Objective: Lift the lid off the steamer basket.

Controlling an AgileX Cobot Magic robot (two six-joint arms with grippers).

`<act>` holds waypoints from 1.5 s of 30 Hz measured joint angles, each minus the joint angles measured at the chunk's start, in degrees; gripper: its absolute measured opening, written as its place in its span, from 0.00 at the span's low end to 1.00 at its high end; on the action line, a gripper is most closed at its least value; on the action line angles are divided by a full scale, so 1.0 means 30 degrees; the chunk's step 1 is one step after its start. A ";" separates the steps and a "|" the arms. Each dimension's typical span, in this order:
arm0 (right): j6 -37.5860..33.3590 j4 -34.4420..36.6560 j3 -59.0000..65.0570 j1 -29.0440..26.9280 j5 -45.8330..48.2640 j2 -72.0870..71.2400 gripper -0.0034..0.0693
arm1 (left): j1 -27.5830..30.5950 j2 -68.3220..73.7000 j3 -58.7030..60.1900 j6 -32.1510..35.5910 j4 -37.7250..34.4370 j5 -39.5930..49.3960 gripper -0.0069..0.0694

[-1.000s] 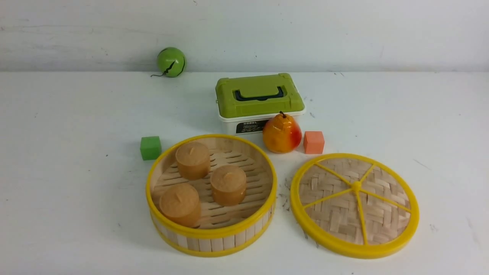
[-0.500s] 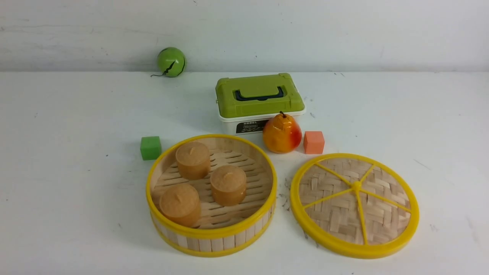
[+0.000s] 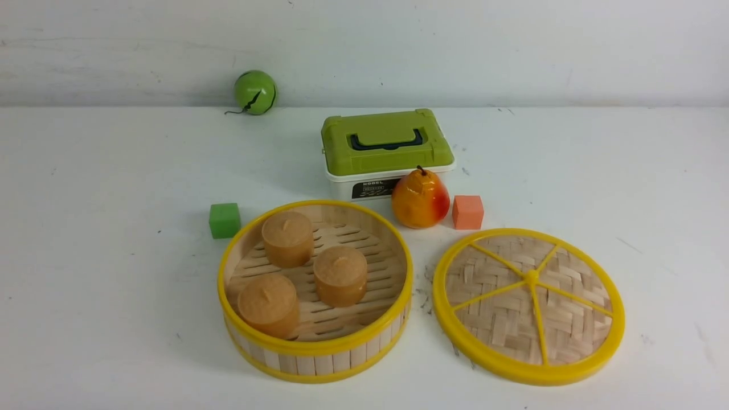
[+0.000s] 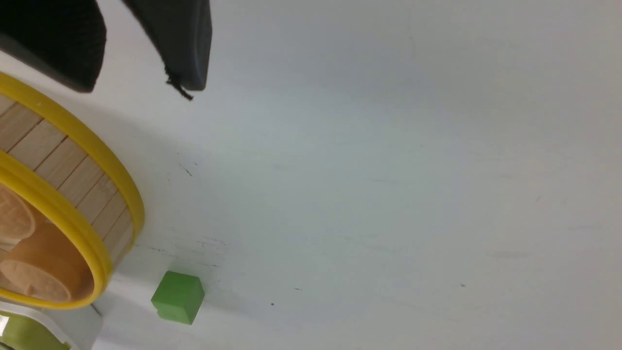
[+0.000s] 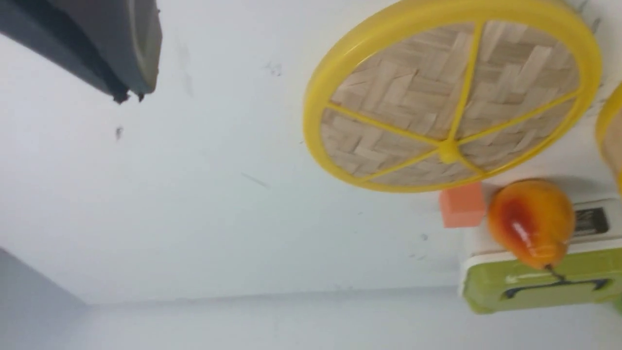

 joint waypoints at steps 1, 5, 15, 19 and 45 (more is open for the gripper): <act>0.0000 0.0000 0.0000 -0.0160 0.0403 -0.0368 0.04 | 0.0000 0.0000 0.0000 0.0000 0.0000 0.0000 0.40; 0.0000 -0.0017 0.0000 -0.0229 0.2728 -0.0723 0.04 | 0.0000 0.0000 0.0000 0.0000 0.0000 0.0005 0.40; 0.0017 0.0187 -0.0057 0.0858 0.3960 -0.0723 0.02 | 0.0000 0.0000 0.0000 0.0000 0.0000 0.0024 0.40; 0.0017 0.0187 -0.0122 0.1599 0.4298 -0.0728 0.02 | 0.0000 0.0000 0.0000 0.0000 0.0000 0.0024 0.40; 0.0017 0.0168 -0.0158 0.1747 0.4422 -0.0744 0.04 | 0.0000 0.0000 0.0000 0.0000 0.0000 0.0024 0.40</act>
